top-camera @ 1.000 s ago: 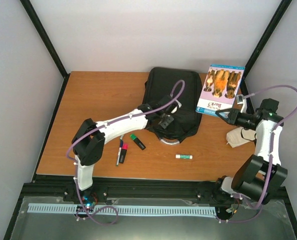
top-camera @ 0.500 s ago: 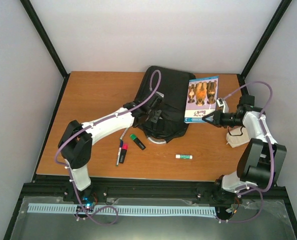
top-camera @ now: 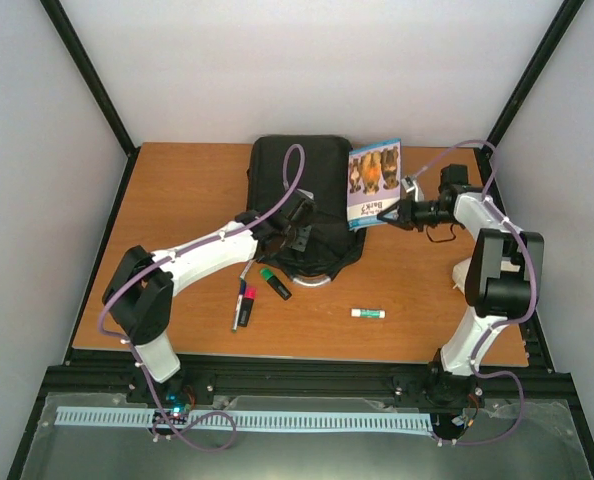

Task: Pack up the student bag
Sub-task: Place the book in the student bag.

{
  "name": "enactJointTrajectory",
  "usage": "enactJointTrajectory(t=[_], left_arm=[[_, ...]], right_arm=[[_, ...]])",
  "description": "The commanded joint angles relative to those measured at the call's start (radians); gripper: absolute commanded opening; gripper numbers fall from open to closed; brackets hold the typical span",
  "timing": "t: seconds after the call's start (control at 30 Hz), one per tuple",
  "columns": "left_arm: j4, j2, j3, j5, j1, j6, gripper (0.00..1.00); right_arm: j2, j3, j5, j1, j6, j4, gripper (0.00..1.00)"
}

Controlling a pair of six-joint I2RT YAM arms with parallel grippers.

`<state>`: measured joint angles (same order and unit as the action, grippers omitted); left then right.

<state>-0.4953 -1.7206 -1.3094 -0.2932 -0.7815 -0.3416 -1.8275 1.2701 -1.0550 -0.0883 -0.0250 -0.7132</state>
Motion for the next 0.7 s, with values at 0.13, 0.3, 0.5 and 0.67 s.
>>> enactJointTrajectory(t=[0.13,0.3,0.5,0.67], left_arm=[[0.058,-0.012,-0.101,0.06,-0.007,-0.034,0.01],[0.058,-0.063,-0.171,0.024,0.008,-0.037,0.01],[0.17,-0.083,-0.175,0.163,0.074,-0.119,0.01],[0.235,-0.129,-0.208,0.261,0.111,-0.142,0.01]], right_arm=[[0.237,0.052,0.033,0.009,-0.147,-0.142,0.03],[0.363,-0.023,-0.002,-0.002,-0.303,-0.316,0.03],[0.355,-0.073,-0.217,-0.011,-0.467,-0.545,0.03],[0.344,-0.074,-0.237,-0.008,-0.534,-0.621,0.03]])
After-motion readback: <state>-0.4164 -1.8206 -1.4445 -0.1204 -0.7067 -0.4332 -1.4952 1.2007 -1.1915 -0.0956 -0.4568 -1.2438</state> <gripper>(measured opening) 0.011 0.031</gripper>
